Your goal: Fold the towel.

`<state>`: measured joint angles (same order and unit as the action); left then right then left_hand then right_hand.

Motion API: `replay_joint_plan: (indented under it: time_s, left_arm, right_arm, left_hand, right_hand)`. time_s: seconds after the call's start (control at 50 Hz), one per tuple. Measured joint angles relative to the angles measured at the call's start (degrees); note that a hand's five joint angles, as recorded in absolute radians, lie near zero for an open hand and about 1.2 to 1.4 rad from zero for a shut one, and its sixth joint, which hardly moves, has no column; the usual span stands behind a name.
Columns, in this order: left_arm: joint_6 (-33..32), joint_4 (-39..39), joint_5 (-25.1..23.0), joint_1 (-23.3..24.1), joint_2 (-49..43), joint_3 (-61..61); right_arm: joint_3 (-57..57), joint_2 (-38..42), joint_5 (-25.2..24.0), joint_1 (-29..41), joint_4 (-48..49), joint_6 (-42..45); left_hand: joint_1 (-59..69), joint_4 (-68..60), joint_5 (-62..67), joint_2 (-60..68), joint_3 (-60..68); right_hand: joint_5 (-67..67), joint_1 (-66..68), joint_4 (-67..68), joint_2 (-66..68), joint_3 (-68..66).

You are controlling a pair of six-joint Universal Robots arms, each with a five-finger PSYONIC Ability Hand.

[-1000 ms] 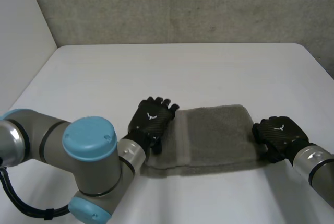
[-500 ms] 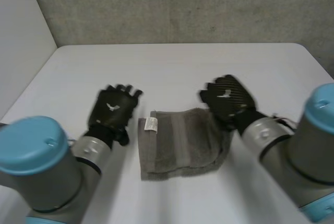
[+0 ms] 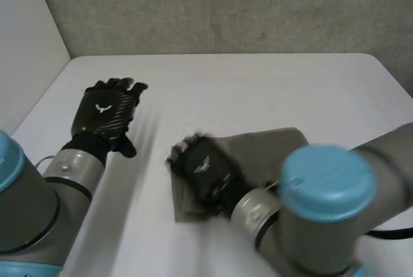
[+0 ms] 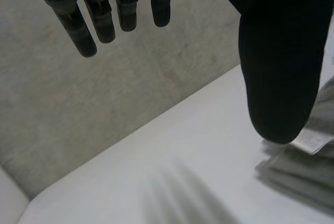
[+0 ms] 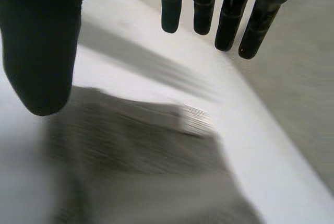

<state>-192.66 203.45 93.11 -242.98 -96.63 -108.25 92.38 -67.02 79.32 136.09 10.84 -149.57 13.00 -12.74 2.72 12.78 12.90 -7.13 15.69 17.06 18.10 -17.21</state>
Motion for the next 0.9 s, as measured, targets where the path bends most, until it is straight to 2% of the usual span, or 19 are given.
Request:
replay_joint_plan:
  time_s: [0.06, 0.14, 0.18, 0.26, 0.32, 0.4, 0.48, 0.56, 0.68, 0.8, 0.9]
  left_arm:
    - [0.0, 0.0, -0.2, 0.6, -0.3, 0.6]
    - [0.4, -0.1, -0.4, 3.3, -1.5, 2.9]
    - [0.5, -0.1, -0.4, 3.5, -1.5, 3.0]
    - [2.1, -0.2, -0.3, 4.1, -1.6, 2.6]
    - [3.2, -0.3, -0.3, 4.3, -1.8, 2.1]
    - [4.2, -0.3, -0.4, 4.2, -2.1, 1.3]
    - [4.3, -0.2, -0.5, 4.2, -2.7, 1.1]
    - [4.2, -0.2, -0.5, 4.2, -3.2, 1.1]
    - [4.2, -0.2, -0.5, 4.3, -3.5, 1.1]
    - [4.2, -0.2, -0.4, 4.2, -3.5, 1.1]
    - [4.2, -0.2, -0.3, 4.2, -3.4, 1.0]
  right_arm:
    - [0.8, -2.4, 0.9, -2.1, 0.0, -1.1]
    - [5.4, -9.9, 2.9, -12.6, -0.4, -7.9]
    - [6.0, -10.4, 2.9, -13.7, -0.6, -8.7]
    - [11.1, -11.8, 1.9, -22.4, -2.7, -11.5]
    - [14.5, -11.8, 0.1, -27.1, -3.4, -11.2]
    - [20.9, -11.5, -6.0, -35.9, -2.0, -7.0]
    - [23.8, -11.1, -10.1, -40.4, 0.2, -3.2]
    - [24.8, -9.9, -12.1, -42.3, 2.5, -1.2]
    - [24.8, -7.4, -12.1, -42.4, 5.5, -0.3]
    - [24.8, -6.3, -11.7, -42.3, 8.8, -0.4]
    - [24.3, -6.3, -11.5, -42.1, 10.6, -0.6]
  left_hand:
    - [0.0, 0.0, 0.0, 0.0, 0.0]
    - [0.0, 0.0, 0.0, 0.0, 0.0]
    - [0.0, 0.0, 0.0, 0.0, 0.0]
    - [0.0, 0.0, 0.0, 0.0, 0.0]
    - [0.0, 0.0, 0.0, 0.0, 0.0]
    - [0.0, 0.0, 0.0, 0.0, 0.0]
    - [0.0, 0.0, 0.0, 0.0, 0.0]
    - [0.0, 0.0, 0.0, 0.0, 0.0]
    - [0.0, 0.0, 0.0, 0.0, 0.0]
    - [0.0, 0.0, 0.0, 0.0, 0.0]
    - [0.0, 0.0, 0.0, 0.0, 0.0]
  right_hand:
    - [0.3, 0.0, -0.1, 0.0, 0.2]
    - [-0.4, 0.1, 0.2, 0.1, -0.2]
    - [-0.7, 0.2, 0.2, 0.1, -0.2]
    - [-6.0, 4.4, 6.3, 4.6, -6.1]
    - [-10.0, 8.3, 10.9, 9.3, -10.7]
    - [-16.8, 14.7, 18.4, 17.3, -18.3]
    - [-20.3, 17.9, 22.0, 20.8, -22.0]
    - [-22.5, 19.9, 24.3, 23.3, -24.3]
    - [-24.1, 21.5, 26.1, 25.0, -26.4]
    - [-45.9, 36.3, 48.9, 47.9, -48.5]
    - [-48.4, 36.6, 51.2, 49.2, -50.6]
